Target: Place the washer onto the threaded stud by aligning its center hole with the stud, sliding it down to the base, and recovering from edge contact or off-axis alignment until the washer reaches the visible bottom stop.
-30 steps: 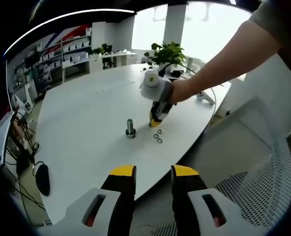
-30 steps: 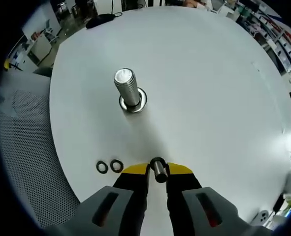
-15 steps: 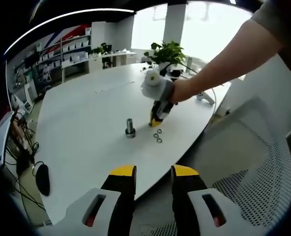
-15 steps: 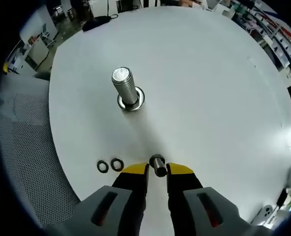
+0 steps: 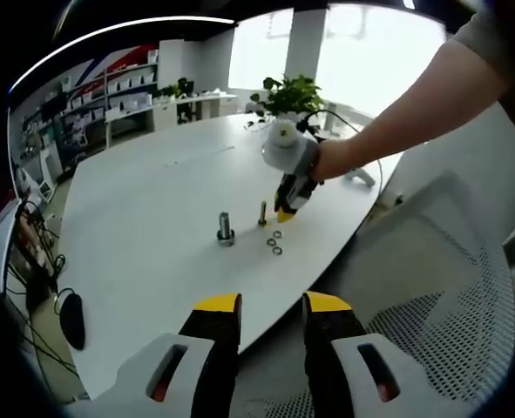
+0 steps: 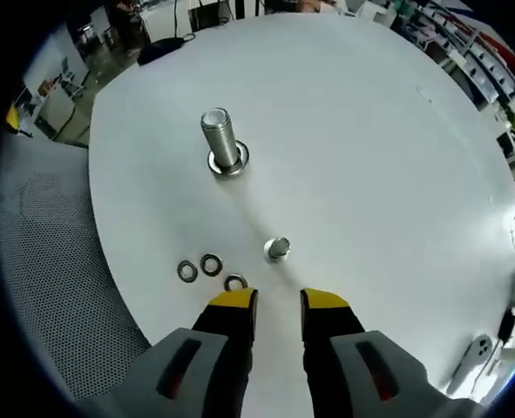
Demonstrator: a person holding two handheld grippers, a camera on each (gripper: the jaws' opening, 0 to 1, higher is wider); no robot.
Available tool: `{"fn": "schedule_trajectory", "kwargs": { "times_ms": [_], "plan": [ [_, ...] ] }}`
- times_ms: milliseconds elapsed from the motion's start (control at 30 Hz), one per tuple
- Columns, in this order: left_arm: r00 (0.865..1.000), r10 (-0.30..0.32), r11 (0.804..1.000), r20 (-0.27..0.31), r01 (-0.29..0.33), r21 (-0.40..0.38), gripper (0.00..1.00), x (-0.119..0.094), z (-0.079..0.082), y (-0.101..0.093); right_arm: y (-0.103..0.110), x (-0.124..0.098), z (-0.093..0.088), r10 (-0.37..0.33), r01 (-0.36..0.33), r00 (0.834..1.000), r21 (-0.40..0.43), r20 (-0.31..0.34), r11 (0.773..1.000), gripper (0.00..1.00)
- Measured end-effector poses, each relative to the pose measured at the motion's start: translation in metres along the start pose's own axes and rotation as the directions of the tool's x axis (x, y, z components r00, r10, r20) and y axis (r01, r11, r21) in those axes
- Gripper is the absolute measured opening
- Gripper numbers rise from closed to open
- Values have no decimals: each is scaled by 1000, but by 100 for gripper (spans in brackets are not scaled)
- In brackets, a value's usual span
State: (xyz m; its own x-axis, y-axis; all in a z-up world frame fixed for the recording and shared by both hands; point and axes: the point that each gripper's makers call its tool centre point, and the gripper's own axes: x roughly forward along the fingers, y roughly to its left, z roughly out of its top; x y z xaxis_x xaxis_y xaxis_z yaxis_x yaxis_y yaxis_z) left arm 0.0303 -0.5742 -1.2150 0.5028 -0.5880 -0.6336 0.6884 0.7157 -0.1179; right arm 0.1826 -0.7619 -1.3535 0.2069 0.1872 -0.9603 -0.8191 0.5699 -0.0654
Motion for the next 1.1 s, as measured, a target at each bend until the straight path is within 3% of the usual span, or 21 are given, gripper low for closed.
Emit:
{"fn": "schedule_trajectory", "kwargs": {
  "times_ms": [500,633,767,1100],
  "plan": [
    [1000,-10,1000,23,10,5,26,-2,4,-2,4,-12,-14,-23,24,1000,42,-17,999,22],
    [1000,12,1000,-12,-12,-11,26,0,-3,3,7,-16,-13,-31,32,999,53,-17,998,23],
    [1000,-16,1000,13,16,3,26,-2,2,-3,8,-18,-12,-42,42,999,67,-14,997,23],
    [999,-47,999,15,47,8,26,-1,2,-9,15,-15,-19,-49,52,998,98,-35,994,24]
  ]
}}
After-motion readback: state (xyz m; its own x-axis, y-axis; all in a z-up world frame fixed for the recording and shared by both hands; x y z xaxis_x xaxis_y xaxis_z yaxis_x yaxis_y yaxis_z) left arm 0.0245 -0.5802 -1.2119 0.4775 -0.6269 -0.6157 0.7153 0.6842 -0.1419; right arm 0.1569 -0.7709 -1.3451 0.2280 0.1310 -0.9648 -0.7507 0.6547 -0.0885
